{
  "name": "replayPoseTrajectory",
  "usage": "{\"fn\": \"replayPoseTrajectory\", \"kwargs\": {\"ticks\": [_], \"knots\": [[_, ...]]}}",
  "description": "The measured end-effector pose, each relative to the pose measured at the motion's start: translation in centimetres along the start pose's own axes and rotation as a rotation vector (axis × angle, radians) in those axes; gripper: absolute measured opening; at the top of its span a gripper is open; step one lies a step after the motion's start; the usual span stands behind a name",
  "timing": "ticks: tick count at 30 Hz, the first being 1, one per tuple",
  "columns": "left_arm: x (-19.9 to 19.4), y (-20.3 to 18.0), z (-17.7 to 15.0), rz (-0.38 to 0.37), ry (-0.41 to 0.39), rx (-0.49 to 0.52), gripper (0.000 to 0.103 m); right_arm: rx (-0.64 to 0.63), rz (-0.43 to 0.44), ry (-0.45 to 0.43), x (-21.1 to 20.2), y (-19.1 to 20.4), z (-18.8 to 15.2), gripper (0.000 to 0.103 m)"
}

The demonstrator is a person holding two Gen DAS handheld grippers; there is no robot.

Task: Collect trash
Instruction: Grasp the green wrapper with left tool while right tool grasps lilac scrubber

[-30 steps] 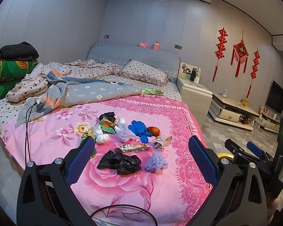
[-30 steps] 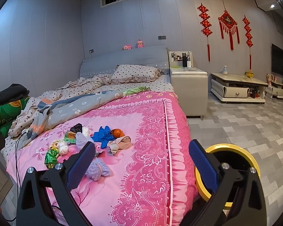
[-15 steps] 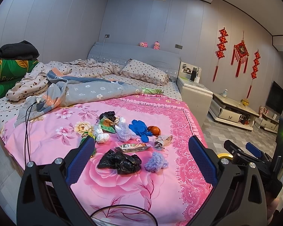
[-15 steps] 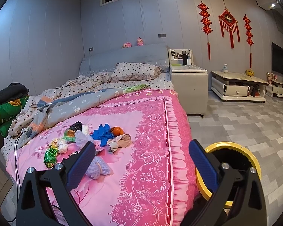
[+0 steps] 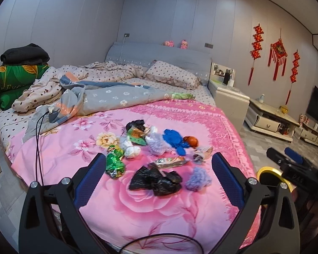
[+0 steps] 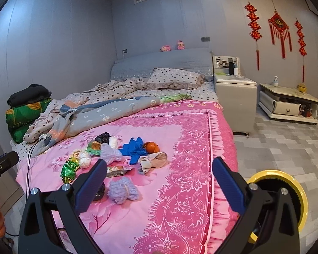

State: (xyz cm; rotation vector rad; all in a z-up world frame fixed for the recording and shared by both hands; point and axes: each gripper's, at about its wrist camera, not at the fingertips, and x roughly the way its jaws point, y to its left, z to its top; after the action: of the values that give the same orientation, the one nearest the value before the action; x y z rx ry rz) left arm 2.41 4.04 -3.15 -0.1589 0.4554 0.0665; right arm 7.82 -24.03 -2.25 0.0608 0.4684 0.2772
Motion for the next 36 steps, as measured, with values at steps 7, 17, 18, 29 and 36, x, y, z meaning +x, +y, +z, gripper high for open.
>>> {"fn": "replayPoseTrajectory", "kwargs": {"ticks": [7, 17, 18, 29, 36], "knots": [[3.6, 4.0, -1.6, -0.011, 0.107, -0.027, 0.095, -0.086, 0.099, 0.126, 4.3, 1.1, -0.8, 0.096], [9.1, 8.4, -2.6, 0.051, 0.196, -0.074, 0.095, -0.151, 0.208, 0.259, 8.7, 3.1, -3.3, 0.096], [9.8, 8.8, -2.6, 0.056, 0.201, -0.081, 0.095, -0.156, 0.215, 0.262, 9.0, 3.2, -3.3, 0.096], [15.8, 10.7, -0.8, 0.134, 0.240, -0.090, 0.095, -0.155, 0.193, 0.416, 14.5, 4.5, -4.0, 0.096], [19.0, 12.3, -0.8, 0.180, 0.265, -0.141, 0.095, -0.116, 0.168, 0.453, 17.3, 5.4, -3.9, 0.096]]}}
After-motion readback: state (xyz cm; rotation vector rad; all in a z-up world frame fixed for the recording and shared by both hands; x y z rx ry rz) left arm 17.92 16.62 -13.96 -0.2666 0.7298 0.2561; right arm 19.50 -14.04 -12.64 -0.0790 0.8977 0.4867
